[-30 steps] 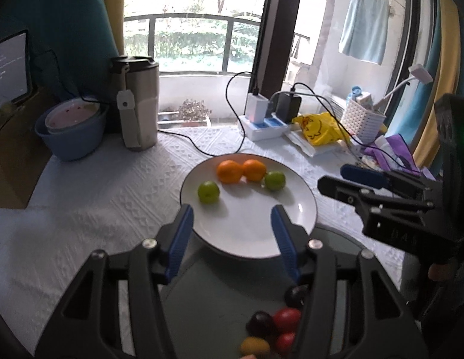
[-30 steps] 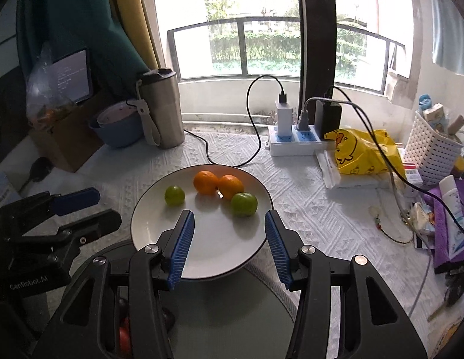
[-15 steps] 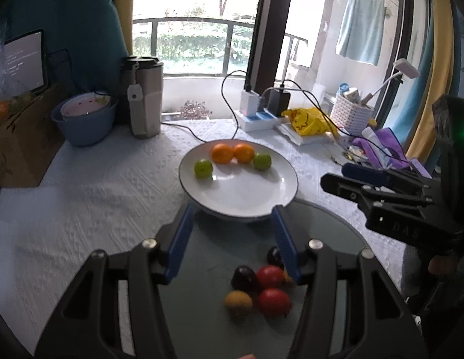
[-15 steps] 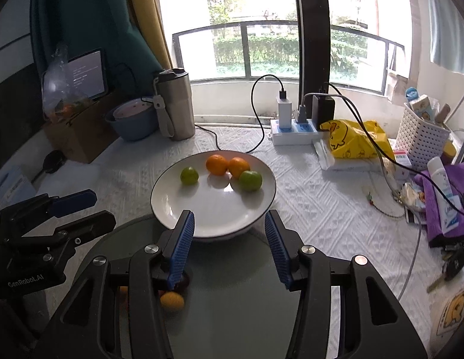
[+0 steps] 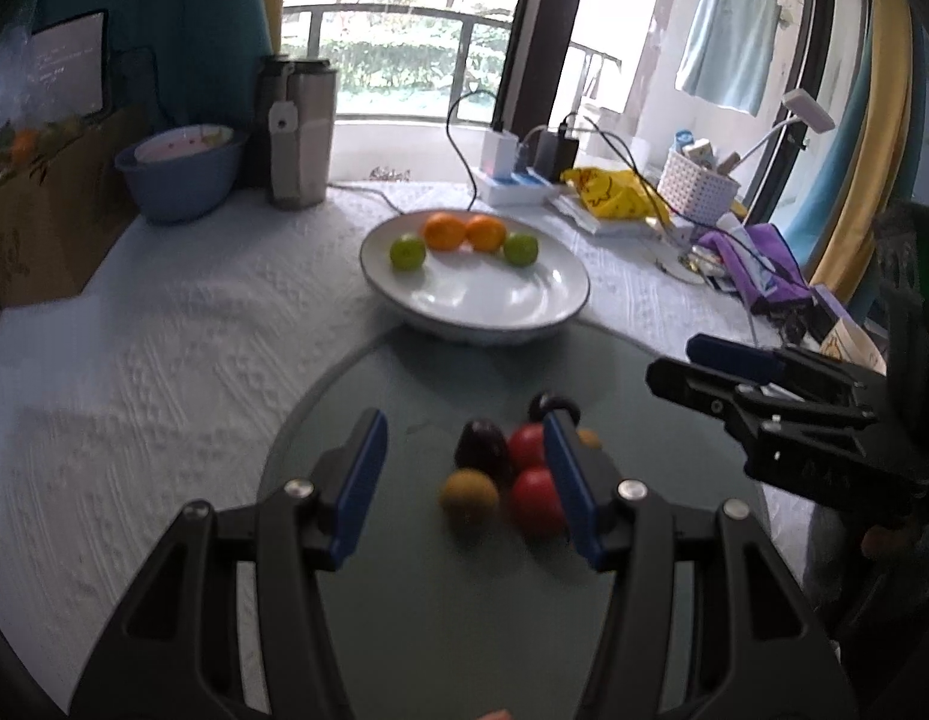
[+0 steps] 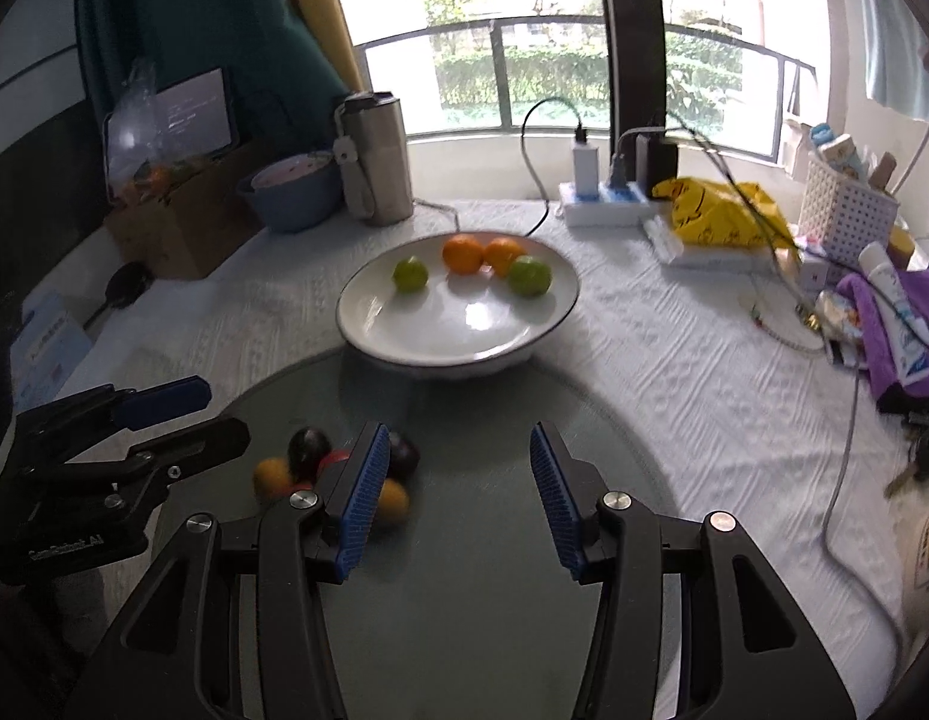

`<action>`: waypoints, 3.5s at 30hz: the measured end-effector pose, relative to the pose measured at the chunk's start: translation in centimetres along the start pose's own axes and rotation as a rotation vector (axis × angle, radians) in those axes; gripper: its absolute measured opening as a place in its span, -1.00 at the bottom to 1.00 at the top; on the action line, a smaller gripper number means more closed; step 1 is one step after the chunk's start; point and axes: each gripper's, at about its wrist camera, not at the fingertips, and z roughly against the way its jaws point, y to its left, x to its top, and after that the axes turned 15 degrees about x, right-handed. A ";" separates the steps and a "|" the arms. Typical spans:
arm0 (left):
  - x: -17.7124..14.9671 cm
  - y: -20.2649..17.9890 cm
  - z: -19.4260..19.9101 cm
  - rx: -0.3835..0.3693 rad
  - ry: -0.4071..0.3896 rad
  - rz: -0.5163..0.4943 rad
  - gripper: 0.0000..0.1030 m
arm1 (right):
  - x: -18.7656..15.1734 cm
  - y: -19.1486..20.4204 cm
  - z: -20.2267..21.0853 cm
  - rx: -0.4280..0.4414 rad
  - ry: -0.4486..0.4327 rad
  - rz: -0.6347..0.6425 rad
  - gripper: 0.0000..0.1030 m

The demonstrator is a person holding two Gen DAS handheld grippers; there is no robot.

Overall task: Organize fruits
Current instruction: 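Withdraw both grippers back over the cluster of red and dark fruits, then grasp a red tomato with the right gripper while the left grasps a brown fruit, then carry the red tomato and brown fruit onto the white plate and open both grippers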

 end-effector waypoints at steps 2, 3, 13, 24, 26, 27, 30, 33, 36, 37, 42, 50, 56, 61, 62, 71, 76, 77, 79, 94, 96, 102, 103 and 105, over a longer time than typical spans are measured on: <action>-0.7 0.2 0.0 -0.003 0.011 0.002 0.08 | -0.7 0.7 -0.3 0.010 0.017 0.002 0.00; -1.0 0.3 0.0 -0.003 0.014 0.003 0.08 | -1.0 1.0 -0.5 0.014 0.025 0.004 0.00; -3.3 2.1 0.2 -0.023 0.043 0.026 0.08 | -2.9 3.9 -2.2 0.061 0.091 0.019 0.00; -4.2 3.7 -0.4 -0.023 0.064 0.051 0.08 | -3.3 5.3 -5.1 0.081 0.153 0.035 0.00; -4.2 3.6 -0.5 -0.025 0.069 0.048 0.08 | -3.3 5.3 -5.4 0.083 0.161 0.038 -0.15; -4.2 3.5 -0.6 -0.026 0.070 0.044 0.08 | -3.4 5.3 -5.5 0.082 0.166 0.040 -0.28; -4.0 3.0 -0.9 -0.029 0.077 0.037 0.08 | -3.5 5.2 -5.4 0.095 0.168 0.045 -0.39; -3.8 2.1 -1.3 -0.029 0.086 0.011 0.08 | -3.6 5.1 -4.9 0.092 0.160 0.052 -0.39; -3.5 1.1 -1.7 -0.030 0.088 -0.021 0.08 | -3.5 4.6 -4.2 0.088 0.146 0.044 -0.39; -3.4 0.7 -1.8 -0.027 0.087 -0.033 0.08 | -3.5 4.4 -3.9 0.085 0.142 0.042 -0.39; -2.9 -0.7 -2.7 -0.013 0.098 -0.079 0.08 | -3.6 3.2 -2.6 0.065 0.120 0.022 -0.39; -2.4 -1.9 -3.9 0.020 0.105 -0.135 -0.16 | -3.4 2.1 -1.4 0.049 0.089 -0.001 -0.39; -2.3 -2.0 -3.8 0.015 0.101 -0.147 -0.46 | -2.8 1.4 -1.0 0.037 0.072 -0.002 -0.39; -2.0 -2.0 -2.9 0.007 0.076 -0.145 -0.46 | -1.9 0.8 -0.9 0.028 0.061 0.000 -0.39; -1.8 -2.0 -2.7 0.006 0.071 -0.143 -0.46 | -1.7 0.7 -0.9 0.026 0.059 0.002 -0.39; 0.5 -1.3 -1.9 -0.001 0.025 -0.117 -0.46 | 0.0 0.3 -1.0 0.025 0.045 0.021 -0.39; 2.0 -1.1 -2.3 -0.003 0.006 -0.115 -0.46 | 1.1 0.0 -1.3 0.020 0.036 0.032 -0.39; 2.3 -1.1 -2.4 -0.004 0.003 -0.115 -0.46 | 1.3 -0.1 -1.4 0.020 0.034 0.033 -0.39; 2.9 -1.1 -2.7 -0.005 -0.006 -0.117 -0.46 | 1.7 -0.3 -1.6 0.019 0.032 0.035 -0.39; 7.4 -1.3 -6.7 -0.018 -0.041 -0.122 -0.46 | 5.6 -1.8 -4.5 0.008 0.044 0.050 -0.39; 7.7 -1.3 -7.4 -0.017 -0.039 -0.120 -0.46 | 5.9 -2.1 -5.0 0.008 0.048 0.048 -0.39; 8.5 -1.2 -9.6 -0.009 -0.021 -0.114 -0.46 | 6.9 -2.9 -6.7 0.010 0.062 0.037 -0.39; 8.6 -1.2 -10.0 -0.009 -0.018 -0.113 -0.46 | 7.1 -3.1 -7.1 0.011 0.065 0.035 -0.39; 8.9 -1.2 -10.6 -0.006 -0.012 -0.114 -0.46 | 7.3 -3.4 -7.6 0.013 0.070 0.032 -0.39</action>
